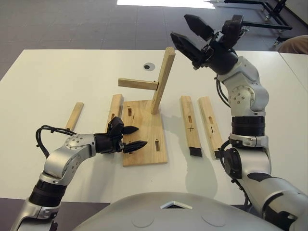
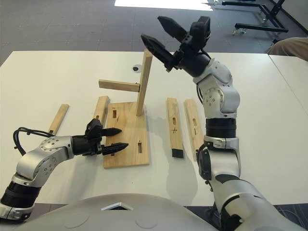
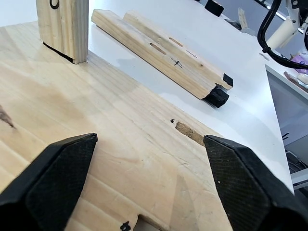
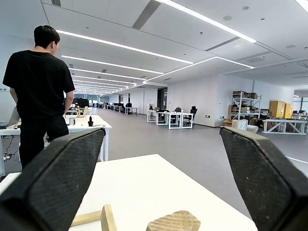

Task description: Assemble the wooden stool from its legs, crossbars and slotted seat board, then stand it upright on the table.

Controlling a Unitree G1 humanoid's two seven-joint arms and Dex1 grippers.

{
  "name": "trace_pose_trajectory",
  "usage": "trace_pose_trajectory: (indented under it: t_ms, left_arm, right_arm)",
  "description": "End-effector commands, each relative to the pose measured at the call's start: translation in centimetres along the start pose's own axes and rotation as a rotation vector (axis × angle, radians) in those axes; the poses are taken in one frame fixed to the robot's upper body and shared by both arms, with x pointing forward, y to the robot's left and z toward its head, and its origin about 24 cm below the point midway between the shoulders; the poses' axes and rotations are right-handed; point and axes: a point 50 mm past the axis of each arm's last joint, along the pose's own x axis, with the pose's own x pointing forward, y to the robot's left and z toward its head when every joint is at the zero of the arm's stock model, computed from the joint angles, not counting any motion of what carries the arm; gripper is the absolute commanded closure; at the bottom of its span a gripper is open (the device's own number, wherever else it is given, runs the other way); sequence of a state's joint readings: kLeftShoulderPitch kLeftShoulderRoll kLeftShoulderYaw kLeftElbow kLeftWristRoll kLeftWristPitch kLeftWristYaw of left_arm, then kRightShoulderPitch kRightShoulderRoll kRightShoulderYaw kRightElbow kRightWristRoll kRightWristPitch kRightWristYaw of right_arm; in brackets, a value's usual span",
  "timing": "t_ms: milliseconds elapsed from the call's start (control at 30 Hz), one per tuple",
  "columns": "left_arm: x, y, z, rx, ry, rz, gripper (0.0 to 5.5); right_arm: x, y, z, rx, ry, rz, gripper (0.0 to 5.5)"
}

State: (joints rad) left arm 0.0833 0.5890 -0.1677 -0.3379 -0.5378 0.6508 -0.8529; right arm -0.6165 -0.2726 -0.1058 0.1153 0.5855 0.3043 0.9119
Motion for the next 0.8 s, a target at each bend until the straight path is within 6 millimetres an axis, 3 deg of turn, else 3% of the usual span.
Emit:
trace_pose_trajectory:
  t_ms: [33,67,133,333,500,667,800]
  left_arm:
    - [-0.2,0.2,0.1,0.007,0.013,0.011,1.44]
    - [-0.1,0.2,0.1,0.006,0.012,0.010,1.44]
    - [-0.1,0.1,0.0,0.003,0.009,0.012,1.44]
    - [0.1,0.0,-0.3,-0.006,0.000,0.022,1.44]
    - [0.1,0.1,-0.3,-0.007,-0.002,0.029,1.44]
    - [0.2,-0.1,-0.5,-0.006,-0.015,0.058,1.44]
    - [-0.1,-0.9,-0.7,-0.018,-0.098,0.155,1.44]
  right_arm:
    - [-1.1,1.1,-5.7,0.029,0.335,0.069,1.10]
    - [-1.3,1.2,-6.3,0.012,0.387,0.084,1.10]
    - [-1.1,1.0,-5.6,-0.034,0.380,0.083,1.10]
    - [-0.5,-0.8,-1.0,-0.146,0.161,-0.032,1.10]
    - [-0.2,-0.5,4.0,-0.133,-0.095,-0.056,1.10]
    - [-4.3,-0.9,5.2,-0.058,-0.141,-0.210,1.10]
    - [-8.3,-0.3,3.1,0.002,0.004,-0.466,1.10]
